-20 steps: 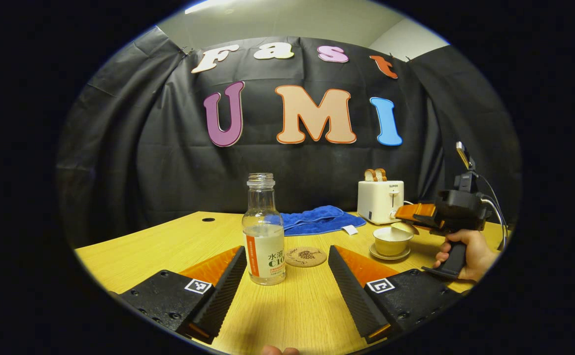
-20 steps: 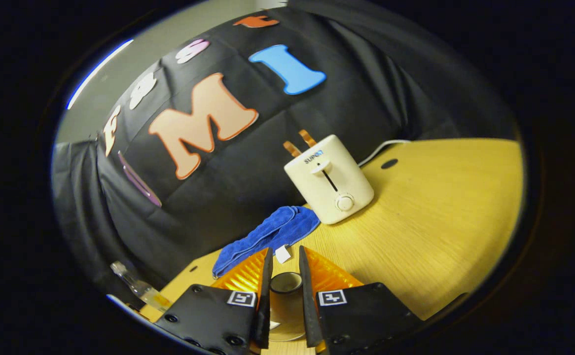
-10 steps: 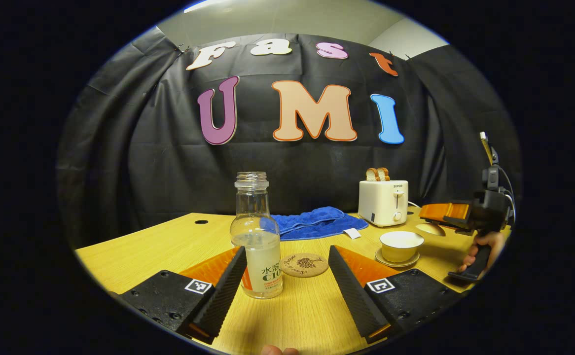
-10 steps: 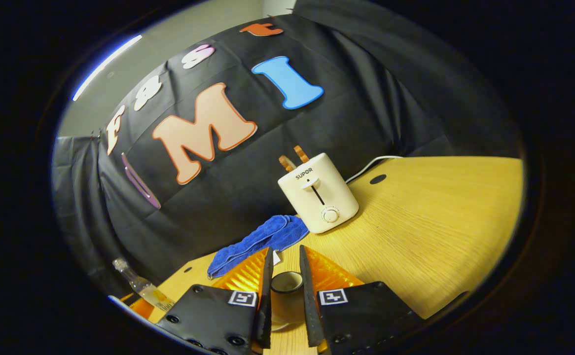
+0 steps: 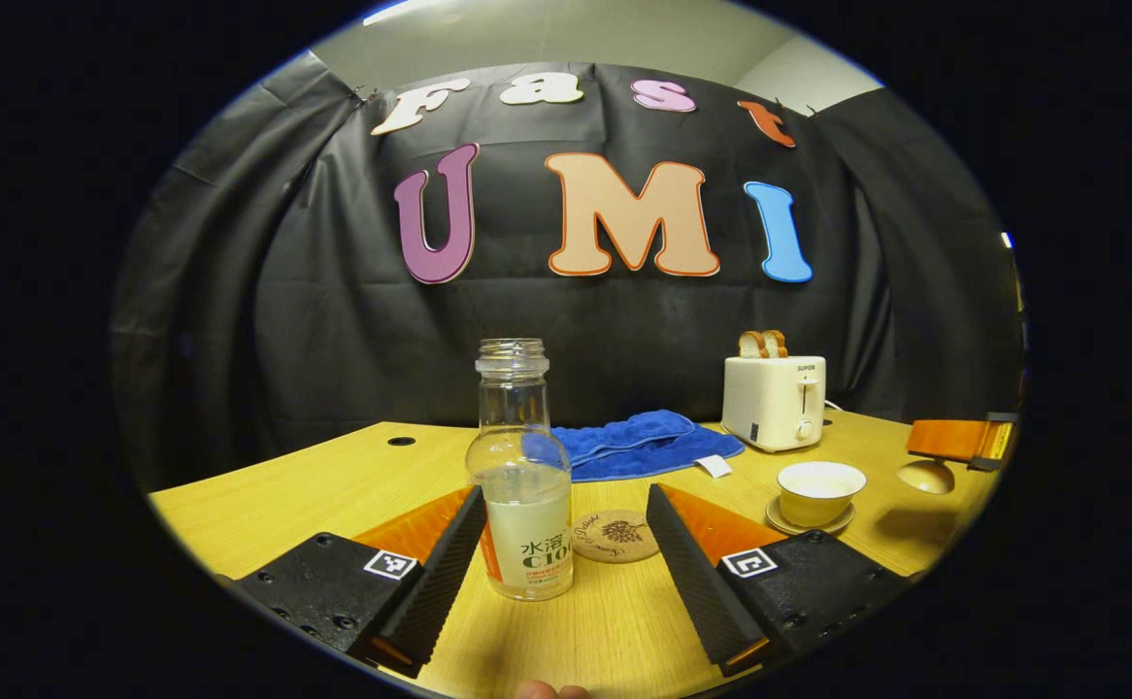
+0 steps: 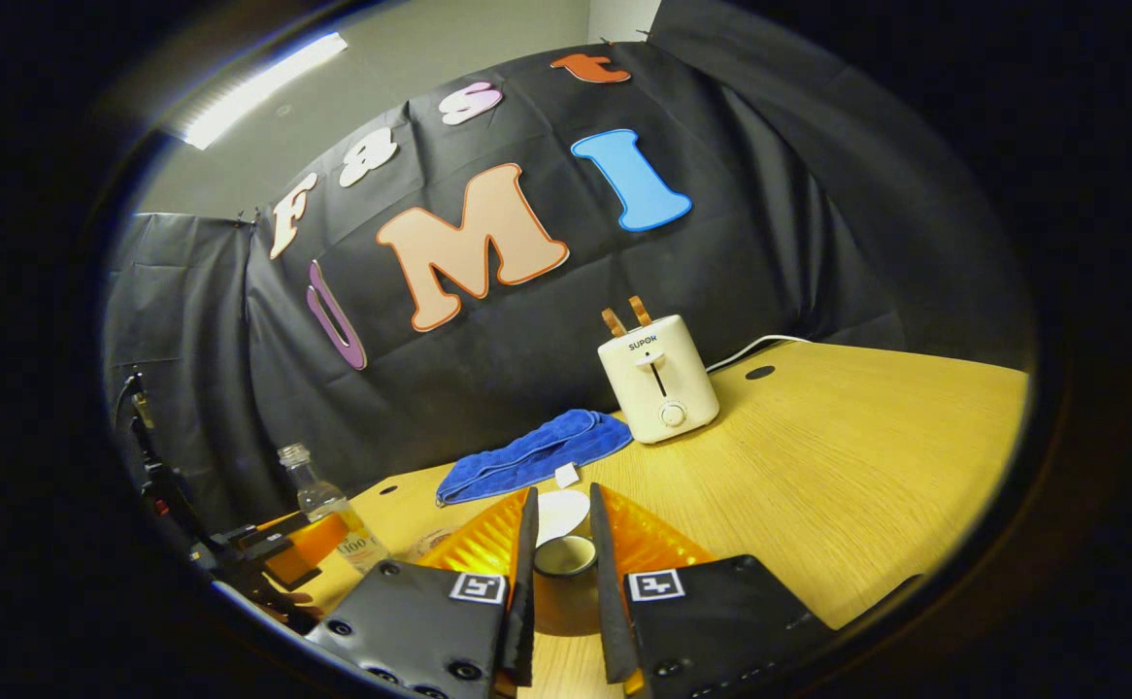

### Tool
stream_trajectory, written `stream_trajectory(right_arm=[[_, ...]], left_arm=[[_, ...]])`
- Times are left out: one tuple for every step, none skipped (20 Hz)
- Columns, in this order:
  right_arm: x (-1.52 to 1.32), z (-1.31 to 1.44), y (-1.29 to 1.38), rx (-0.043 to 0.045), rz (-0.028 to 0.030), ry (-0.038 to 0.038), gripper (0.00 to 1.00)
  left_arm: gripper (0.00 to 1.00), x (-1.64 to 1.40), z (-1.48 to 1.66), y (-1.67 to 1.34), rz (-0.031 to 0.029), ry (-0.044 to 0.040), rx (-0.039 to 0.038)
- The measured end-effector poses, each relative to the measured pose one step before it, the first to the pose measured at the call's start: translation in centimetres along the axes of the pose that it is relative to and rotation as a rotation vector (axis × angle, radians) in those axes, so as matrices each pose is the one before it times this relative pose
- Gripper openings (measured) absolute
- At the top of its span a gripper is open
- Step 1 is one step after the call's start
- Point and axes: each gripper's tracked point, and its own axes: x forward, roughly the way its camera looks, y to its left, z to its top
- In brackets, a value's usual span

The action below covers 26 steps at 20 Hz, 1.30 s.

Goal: Open the teacup lid with one hand, grasp the water bottle and pour water into the teacup with the other hand; after pouring, place the water bottle on the coaster and then close the teacup lid.

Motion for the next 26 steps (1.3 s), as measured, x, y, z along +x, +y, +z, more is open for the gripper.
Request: stream_trajectory(right_arm=[[-0.309,-0.02,0.138,-0.00463,0.00366,0.00442,0.31],[-0.354,-0.124,0.056,-0.00652,0.00015,0.00394,0.31],[-0.217,0.05,0.076,-0.00788,0.00361,-0.00107,0.31],[-0.124,-0.005,0.197,-0.00944,0.00288,-0.00182,0.31],[-0.038,0.0,0.135,-0.00989,0.00166,-0.00011,0.31],[-0.045,-0.064,0.127,-0.00923,0.00111,-0.00247,0.31],[0.065,-0.011,0.083,-0.00932,0.00137,0.00087,0.3],[-0.11,-0.047,0.124,-0.0067,0.00232,-0.00058,0.3],[0.097,0.08,0.045,-0.00381,0.00214,-0.00157,0.3],[-0.08,-0.03,0.06,-0.0009,0.00149,-0.0008,0.31],[-0.059,0.078,-0.007,0.0002,0.00006,-0.00094,0.31],[-0.02,-0.068,0.022,0.00054,0.00167,0.00013,0.33],[0.029,0.005,0.04,0.00025,0.00221,-0.00028,0.33],[-0.058,-0.013,0.036,-0.00032,0.00108,-0.0006,0.31],[0.031,0.053,0.021,-0.00133,0.00173,-0.0012,0.31],[-0.087,-0.039,0.042,-0.00111,0.00065,-0.00116,0.31],[0.028,0.09,0.023,-0.00055,0.00068,-0.00032,0.31],[-0.004,-0.151,-0.024,-0.00036,0.00126,0.001,0.32],[0.112,-0.042,-0.039,0.00076,0.00066,0.00066,0.33],[-0.053,-0.034,0.02,0.00268,0.00087,0.0003,0.31],[0.018,0.038,-0.053,0.0019,-0.00102,-0.00037,0.31],[-0.074,-0.006,-0.015,0.00127,0.00102,0.0005,0.31],[-0.04,-0.025,-0.002,0.0006,0.00046,-0.00051,0.31],[-0.003,0.056,-0.017,0.00067,-0.00019,-0.00041,0.31],[-0.002,-0.002,-0.004,-0.00008,0.00099,-0.00014,0.31],[0.0,-0.062,0.005,0.00037,0.00047,0.00151,0.31]], left_arm=[[0.98,0.301,0.063,0.034,-0.00158,0.00136,0.00017],[0.98,0.208,-0.126,0.094,-0.00204,0.00131,-0.00002],[0.98,0.096,0.128,0.049,-0.0013,-0.00417,-0.0005],[0.98,0.158,0.011,0.076,-0.00105,-0.00184,0.00097],[0.98,0.257,-0.031,0.005,-0.00011,0.00004,-0.00032],[0.98,0.355,0.02,0.176,0.00526,-0.00078,0.0012],[0.98,0.322,0.029,0.214,0.00535,0.00079,0.00059],[0.99,0.464,-0.049,0.252,0.00628,0.00007,-0.00047],[0.98,0.429,-0.03,0.18,0.00431,-0.00045,0.00129],[0.98,0.472,-0.093,0.084,0.00247,0.00283,-0.00113],[0.98,0.44,0.083,0.15,0.00376,-0.00275,0.00087],[0.98,0.49,-0.043,0.062,0.0034,-0.00105,0.00072],[0.98,0.397,0.071,0.05,0.00013,0.0012,-0.00006],[0.98,0.23,0.027,-0.064,-0.00484,-0.00007,-0.00047],[0.98,0.303,-0.042,-0.113,-0.00443,-0.00099,-0.00136],[0.98,0.216,-0.096,-0.126,-0.00524,0.00211,-0.00008],[0.98,0.314,-0.082,-0.147,-0.00495,0.00018,-0.00122],[0.95,0.194,0.284,-0.012,-0.00373,-0.00552,0.00024],[0.91,0.098,-0.22,-0.25,-0.01426,0.00833,-0.0018],[0.72,0.1,0.041,-0.396,-0.02253,-0.00233,-0.00334],[0.73,-0.137,-0.068,-0.514,-0.02449,0.00192,-0.00076],[0.71,0.095,-0.089,-0.341,-0.01836,0.00102,-0.00218],[0.71,-0.046,0.055,-0.087,-0.0061,-0.00037,-0.00058],[0.7,0.078,0.049,0.1,-0.0011,-0.0001,-0.0001],[0.69,-0.029,0.094,0.002,-0.00009,0.00017,-0.00007],[0.67,0.0,-0.056,-0.052,-0.00044,0.00024,-0.00056]])
